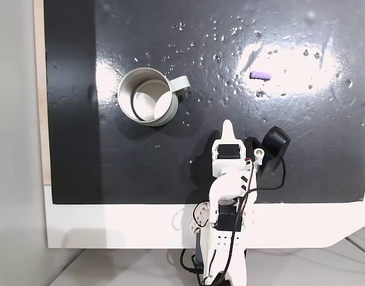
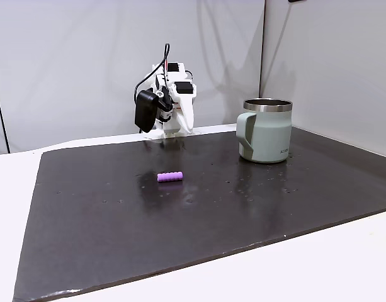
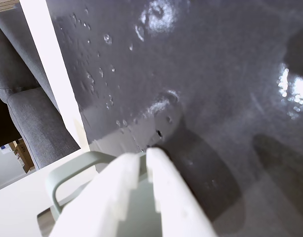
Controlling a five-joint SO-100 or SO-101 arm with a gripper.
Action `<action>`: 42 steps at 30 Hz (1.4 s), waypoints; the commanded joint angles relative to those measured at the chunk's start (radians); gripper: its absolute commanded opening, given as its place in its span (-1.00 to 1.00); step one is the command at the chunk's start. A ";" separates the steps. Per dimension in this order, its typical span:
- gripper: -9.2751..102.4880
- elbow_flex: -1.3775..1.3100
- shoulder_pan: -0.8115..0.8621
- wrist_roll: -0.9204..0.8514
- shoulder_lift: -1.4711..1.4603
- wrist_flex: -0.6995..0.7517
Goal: Grasp a pengrip and put it in the cup.
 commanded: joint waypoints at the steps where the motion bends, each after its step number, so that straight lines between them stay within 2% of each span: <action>1: -0.83 -0.005 -0.029 0.008 0.009 -0.023; 14: -0.83 -0.006 0.011 0.021 0.009 -0.037; 27: -0.83 -0.175 0.095 0.021 -0.025 -0.046; 31: -0.83 -0.301 0.129 0.043 -0.225 -0.081; 37: -0.83 -0.695 0.210 0.149 -0.793 -0.103; 42: -0.83 -0.946 0.259 0.152 -1.094 -0.032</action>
